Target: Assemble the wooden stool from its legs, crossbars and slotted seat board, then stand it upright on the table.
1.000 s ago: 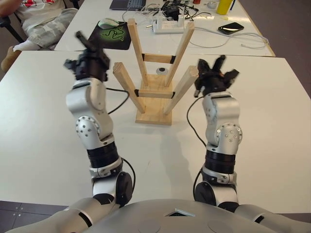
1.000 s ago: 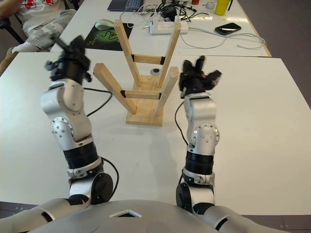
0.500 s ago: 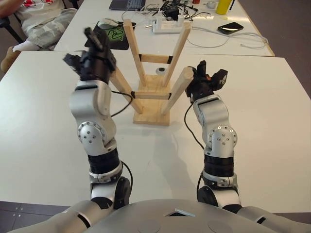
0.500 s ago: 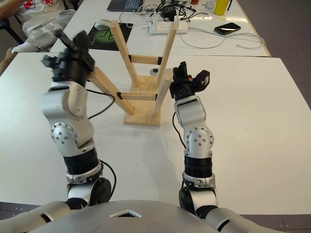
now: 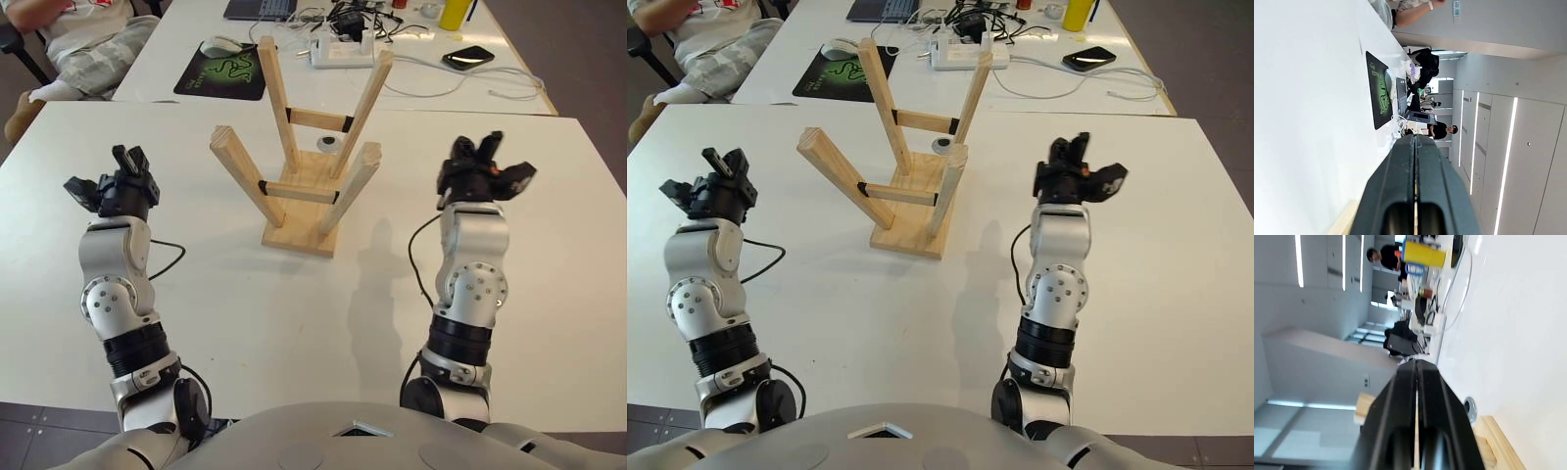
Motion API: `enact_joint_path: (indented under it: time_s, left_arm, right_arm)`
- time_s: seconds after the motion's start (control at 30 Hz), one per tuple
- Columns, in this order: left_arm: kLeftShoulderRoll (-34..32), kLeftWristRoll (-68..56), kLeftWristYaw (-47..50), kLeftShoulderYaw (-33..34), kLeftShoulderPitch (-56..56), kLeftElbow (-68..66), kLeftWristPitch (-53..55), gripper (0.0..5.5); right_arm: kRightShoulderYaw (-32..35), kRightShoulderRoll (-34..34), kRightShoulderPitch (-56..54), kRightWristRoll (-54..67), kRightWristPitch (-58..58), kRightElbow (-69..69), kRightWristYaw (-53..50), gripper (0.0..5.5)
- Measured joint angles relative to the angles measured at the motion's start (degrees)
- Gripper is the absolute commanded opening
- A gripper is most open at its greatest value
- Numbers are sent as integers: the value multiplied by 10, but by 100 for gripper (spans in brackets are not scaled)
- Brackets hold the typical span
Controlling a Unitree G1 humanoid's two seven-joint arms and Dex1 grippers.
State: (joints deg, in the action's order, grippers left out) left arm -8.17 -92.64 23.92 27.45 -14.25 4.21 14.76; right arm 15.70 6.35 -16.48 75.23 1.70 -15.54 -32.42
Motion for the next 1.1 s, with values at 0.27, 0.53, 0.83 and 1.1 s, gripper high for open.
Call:
enact_joint_path:
  time_s: [0.27, 0.53, 0.83, 1.1]
  left_arm:
    - [19, 21, -53, 1, -117, -98, 27, 0]
    - [148, 21, 127, -150, -41, 91, 26, 0]
    - [131, 67, 139, -162, -18, 112, 20, 0]
    - [116, 158, 109, -64, 6, 144, -72, 0]
  right_arm:
    - [-1, 3, -2, 7, -13, 6, -1, 1]
    - [-128, 7, -33, 21, 55, 7, -27, 1]
    - [-146, 7, -35, -7, 59, 36, -26, 1]
    - [-47, -6, -2, -74, 12, 8, -2, 1]
